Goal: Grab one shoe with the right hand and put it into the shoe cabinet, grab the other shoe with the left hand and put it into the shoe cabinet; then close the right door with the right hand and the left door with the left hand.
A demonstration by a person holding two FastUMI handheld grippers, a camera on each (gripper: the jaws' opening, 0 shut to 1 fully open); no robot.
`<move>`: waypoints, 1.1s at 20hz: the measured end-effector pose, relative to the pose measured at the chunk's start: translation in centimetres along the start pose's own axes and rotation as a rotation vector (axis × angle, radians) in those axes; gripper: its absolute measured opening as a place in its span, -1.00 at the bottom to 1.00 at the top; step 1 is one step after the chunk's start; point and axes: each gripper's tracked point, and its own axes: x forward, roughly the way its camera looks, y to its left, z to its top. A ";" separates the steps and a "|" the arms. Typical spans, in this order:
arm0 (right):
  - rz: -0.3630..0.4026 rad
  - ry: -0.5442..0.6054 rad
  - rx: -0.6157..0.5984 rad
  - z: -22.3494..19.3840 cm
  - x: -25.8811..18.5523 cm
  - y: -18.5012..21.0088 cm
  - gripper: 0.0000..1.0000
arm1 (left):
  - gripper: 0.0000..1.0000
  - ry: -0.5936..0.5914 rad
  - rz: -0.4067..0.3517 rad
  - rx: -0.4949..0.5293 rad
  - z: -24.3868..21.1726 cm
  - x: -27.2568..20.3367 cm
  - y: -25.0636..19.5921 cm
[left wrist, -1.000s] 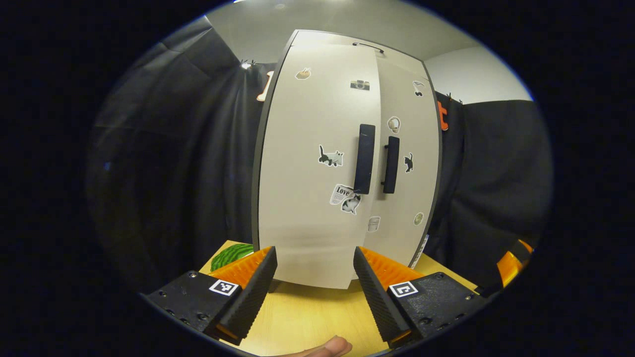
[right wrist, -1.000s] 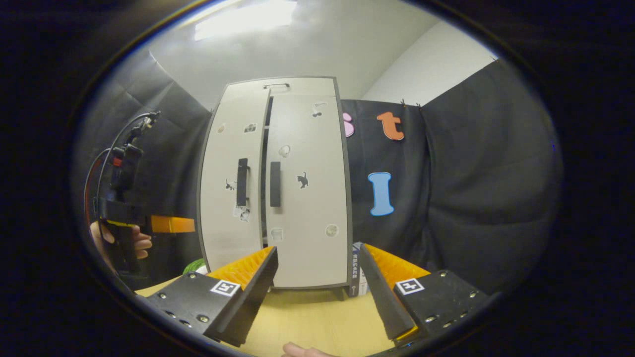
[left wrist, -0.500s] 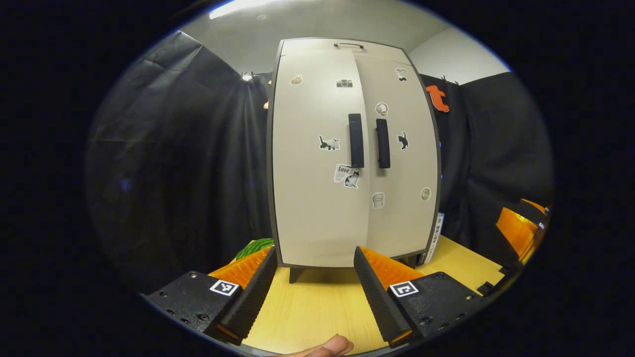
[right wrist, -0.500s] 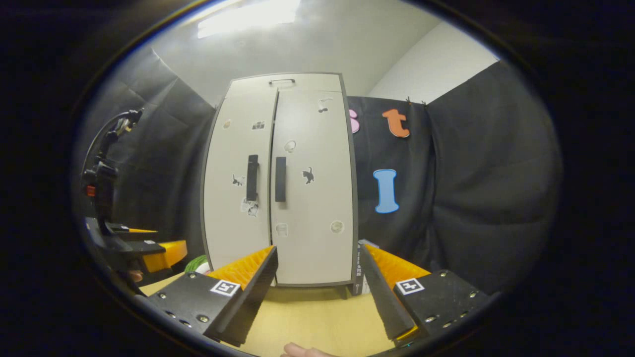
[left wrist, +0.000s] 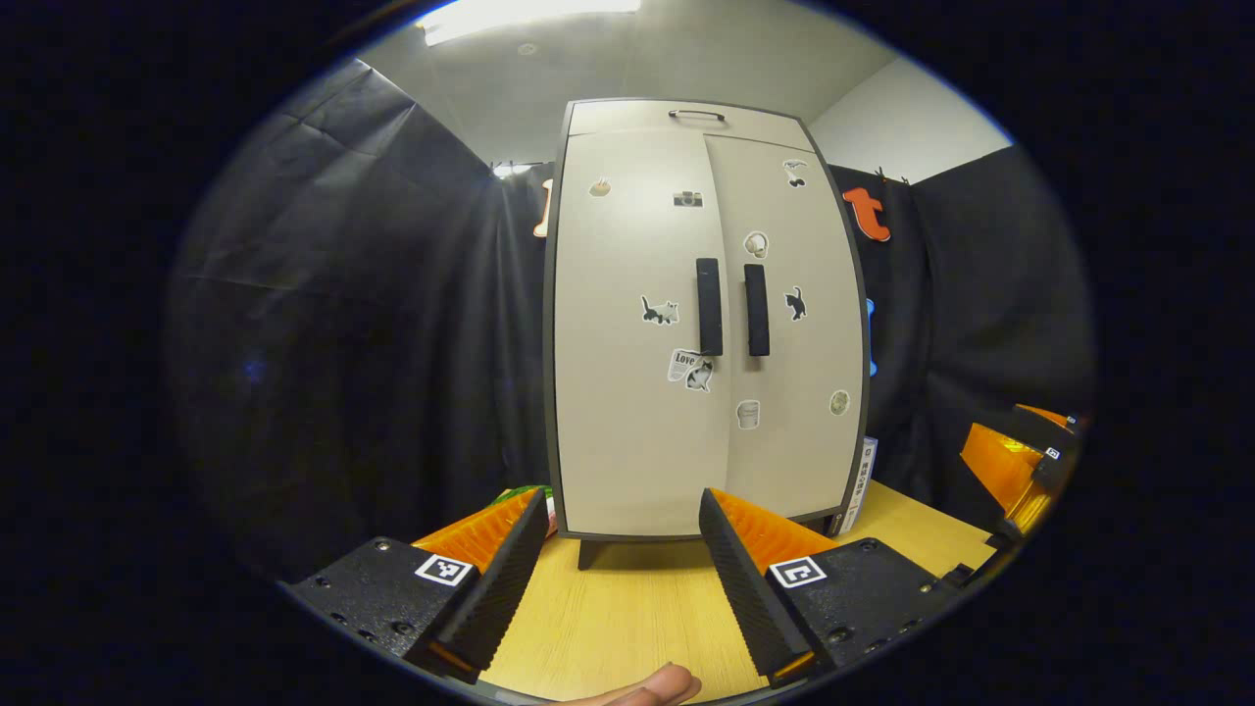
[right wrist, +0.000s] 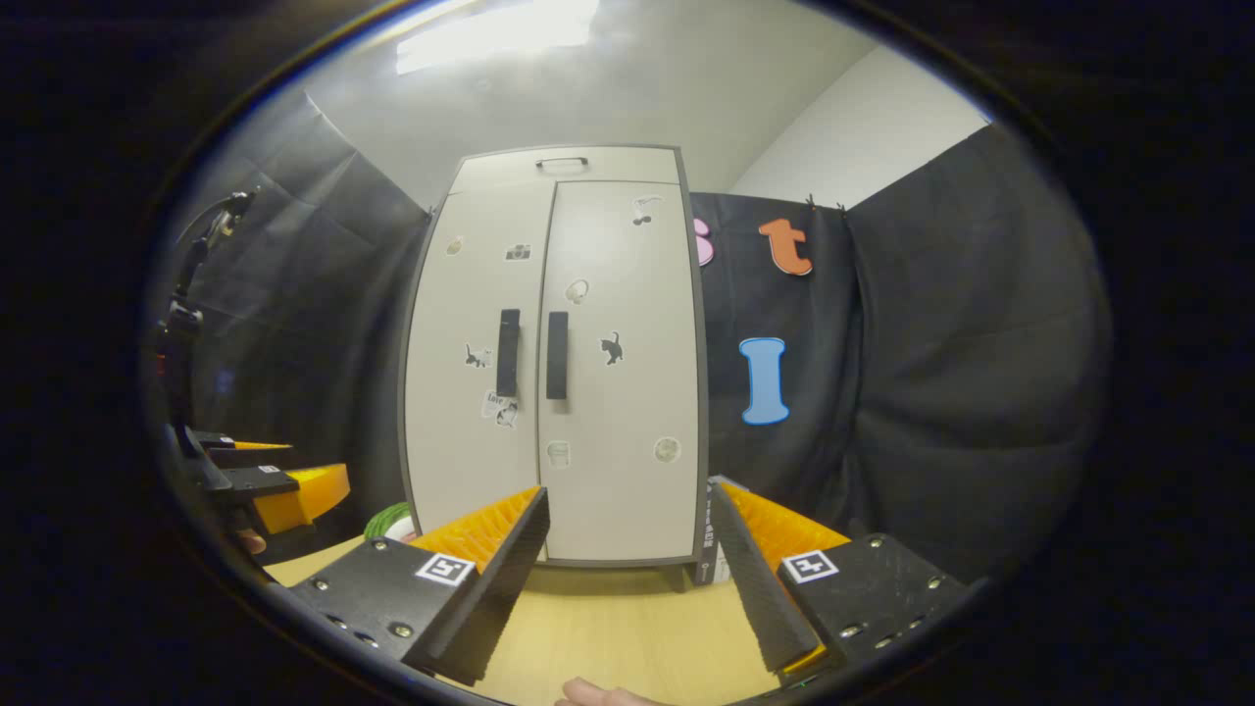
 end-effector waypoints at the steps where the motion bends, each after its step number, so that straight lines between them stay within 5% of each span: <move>1: 0.003 0.008 0.001 -0.2 0.1 0.1 0.96 | 0.89 0.004 0.001 -0.006 -0.2 -0.2 0.1; 15: -0.040 0.052 -0.075 -0.4 1.6 -1.2 0.96 | 0.89 -0.057 0.007 -0.010 1.8 -2.3 0.5; 22: -0.028 0.055 -0.058 -1.6 1.0 -2.0 0.96 | 0.89 -0.079 -0.050 -0.060 2.2 -2.7 -1.8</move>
